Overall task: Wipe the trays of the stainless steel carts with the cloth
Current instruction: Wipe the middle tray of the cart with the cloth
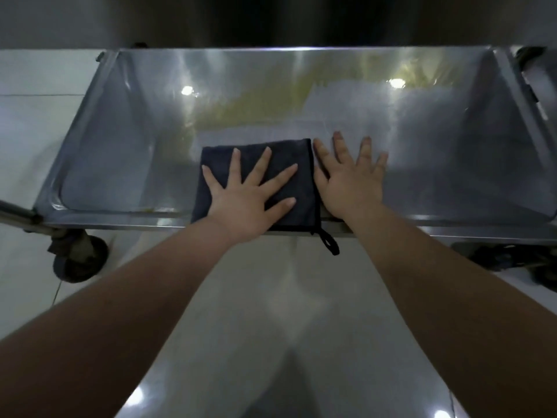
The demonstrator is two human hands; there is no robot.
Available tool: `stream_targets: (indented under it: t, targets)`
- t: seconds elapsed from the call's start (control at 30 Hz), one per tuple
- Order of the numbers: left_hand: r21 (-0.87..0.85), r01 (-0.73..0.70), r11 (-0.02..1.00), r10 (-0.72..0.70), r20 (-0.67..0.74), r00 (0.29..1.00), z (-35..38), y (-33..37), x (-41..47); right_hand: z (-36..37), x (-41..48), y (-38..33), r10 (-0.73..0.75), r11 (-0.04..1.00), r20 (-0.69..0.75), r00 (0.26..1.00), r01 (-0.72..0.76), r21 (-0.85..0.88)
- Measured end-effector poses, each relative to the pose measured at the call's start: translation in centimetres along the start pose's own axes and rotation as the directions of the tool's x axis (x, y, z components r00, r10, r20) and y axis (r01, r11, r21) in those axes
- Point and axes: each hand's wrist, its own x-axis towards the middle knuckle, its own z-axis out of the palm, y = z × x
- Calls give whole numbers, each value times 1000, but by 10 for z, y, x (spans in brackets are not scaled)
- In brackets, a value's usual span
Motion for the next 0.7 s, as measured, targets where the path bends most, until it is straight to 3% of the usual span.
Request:
stream_targets:
  t: [0.07,0.2,0.3,0.43,0.6,0.7]
  targets:
    - [-37,21,999,-22,-5,1000,-5,-24,4,3,2,4,-10,1000,-32,999,10,8]
    - [-21,250,968,-250,9,968,-21,-108,11,3,3,4,-30,999,-57,998,29,-17]
    - [-10,277,961,-278,-25,960,-20,-131,9,4,3,4,-23,999,-71,997,21,-37]
    - [-36,238,971,-240,-62,969,-20,-99,36,4,1,-1,-2,998,-54,999,-1,-55]
    - [-2,76,997,-76,-49,996,-25,-17,102,3,0,0,2,999,-49,999,-5,-47]
    - [-156,44,987,-49,-27,998,-36,24,133,-1,0,4,-9,1000,-38,999,10,22]
